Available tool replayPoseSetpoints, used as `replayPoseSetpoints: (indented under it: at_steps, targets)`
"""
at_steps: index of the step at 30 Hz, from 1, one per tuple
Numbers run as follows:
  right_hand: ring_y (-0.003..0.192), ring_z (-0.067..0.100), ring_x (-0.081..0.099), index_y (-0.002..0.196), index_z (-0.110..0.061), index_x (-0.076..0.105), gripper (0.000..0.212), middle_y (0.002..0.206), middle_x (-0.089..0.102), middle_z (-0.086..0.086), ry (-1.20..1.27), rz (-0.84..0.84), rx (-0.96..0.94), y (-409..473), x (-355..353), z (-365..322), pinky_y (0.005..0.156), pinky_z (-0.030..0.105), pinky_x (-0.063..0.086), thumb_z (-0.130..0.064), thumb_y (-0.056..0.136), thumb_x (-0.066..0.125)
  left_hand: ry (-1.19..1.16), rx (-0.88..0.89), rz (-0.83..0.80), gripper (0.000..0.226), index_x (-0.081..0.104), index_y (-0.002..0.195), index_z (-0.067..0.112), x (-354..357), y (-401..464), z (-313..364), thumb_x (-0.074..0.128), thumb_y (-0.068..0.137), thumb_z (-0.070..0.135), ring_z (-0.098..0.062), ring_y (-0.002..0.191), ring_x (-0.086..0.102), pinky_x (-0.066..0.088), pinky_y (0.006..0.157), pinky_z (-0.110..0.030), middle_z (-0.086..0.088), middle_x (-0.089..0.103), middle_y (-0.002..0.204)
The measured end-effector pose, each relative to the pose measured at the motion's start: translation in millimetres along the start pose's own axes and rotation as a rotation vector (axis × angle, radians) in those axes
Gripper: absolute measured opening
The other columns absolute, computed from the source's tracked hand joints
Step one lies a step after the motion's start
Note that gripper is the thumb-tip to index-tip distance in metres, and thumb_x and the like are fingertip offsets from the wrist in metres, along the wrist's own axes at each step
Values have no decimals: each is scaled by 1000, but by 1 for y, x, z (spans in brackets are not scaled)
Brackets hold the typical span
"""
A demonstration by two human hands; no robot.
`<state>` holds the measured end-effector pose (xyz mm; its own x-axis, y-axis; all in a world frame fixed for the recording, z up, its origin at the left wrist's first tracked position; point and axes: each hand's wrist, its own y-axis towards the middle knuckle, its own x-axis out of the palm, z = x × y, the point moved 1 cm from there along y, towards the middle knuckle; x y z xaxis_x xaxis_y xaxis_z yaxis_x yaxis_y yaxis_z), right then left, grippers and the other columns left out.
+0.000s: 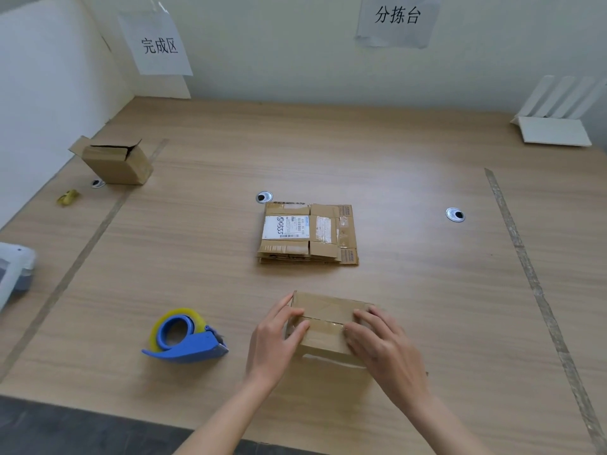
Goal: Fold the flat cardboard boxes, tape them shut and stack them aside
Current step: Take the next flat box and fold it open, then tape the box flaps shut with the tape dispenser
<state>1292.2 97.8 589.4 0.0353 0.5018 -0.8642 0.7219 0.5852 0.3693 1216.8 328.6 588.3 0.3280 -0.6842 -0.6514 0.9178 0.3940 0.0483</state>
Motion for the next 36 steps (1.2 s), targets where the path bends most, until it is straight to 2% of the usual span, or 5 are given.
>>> replayPoseSetpoints:
  at_steps: [15, 21, 25, 31, 36]
  targets:
    - [124, 22, 63, 96, -34, 79, 27, 123, 70, -9, 15, 4, 44, 7, -2, -5, 75, 34, 59, -45, 98, 54, 481, -42, -20, 92, 43, 149, 36, -110, -32, -103, 73, 69, 70, -20, 123, 53, 50, 100, -44, 4, 52, 140]
    - [122, 21, 63, 95, -32, 79, 28, 122, 69, -7, -9, -8, 29, 7, -2, -5, 79, 34, 58, -45, 97, 54, 696, -91, -91, 94, 51, 146, 31, -122, -36, -137, 88, 64, 55, -23, 92, 55, 48, 71, -34, -1, 58, 110]
    - [117, 22, 66, 96, -29, 79, 29, 121, 69, -4, 4, -38, 27, 9, -4, -6, 77, 35, 59, -44, 98, 54, 745, -143, -91, 84, 50, 146, 32, -125, -31, -146, 82, 72, 58, -23, 76, 59, 47, 76, -37, 0, 58, 86]
    - [108, 17, 67, 98, -19, 78, 14, 119, 69, -4, 131, -92, 15, 14, -8, -11, 78, 26, 56, -24, 93, 67, 665, -153, -246, 84, 16, 150, 60, -143, -24, -143, 66, 82, 65, -18, 96, 60, 43, 69, -28, 15, 67, 108]
    - [98, 15, 68, 109, -16, 74, 23, 110, 70, -6, 175, -155, 10, 23, -12, -19, 80, 17, 47, -2, 91, 73, 518, 36, -243, 83, 22, 143, 69, -155, -18, -95, 71, 76, 66, -10, 101, 60, 46, 71, -26, 31, 59, 123]
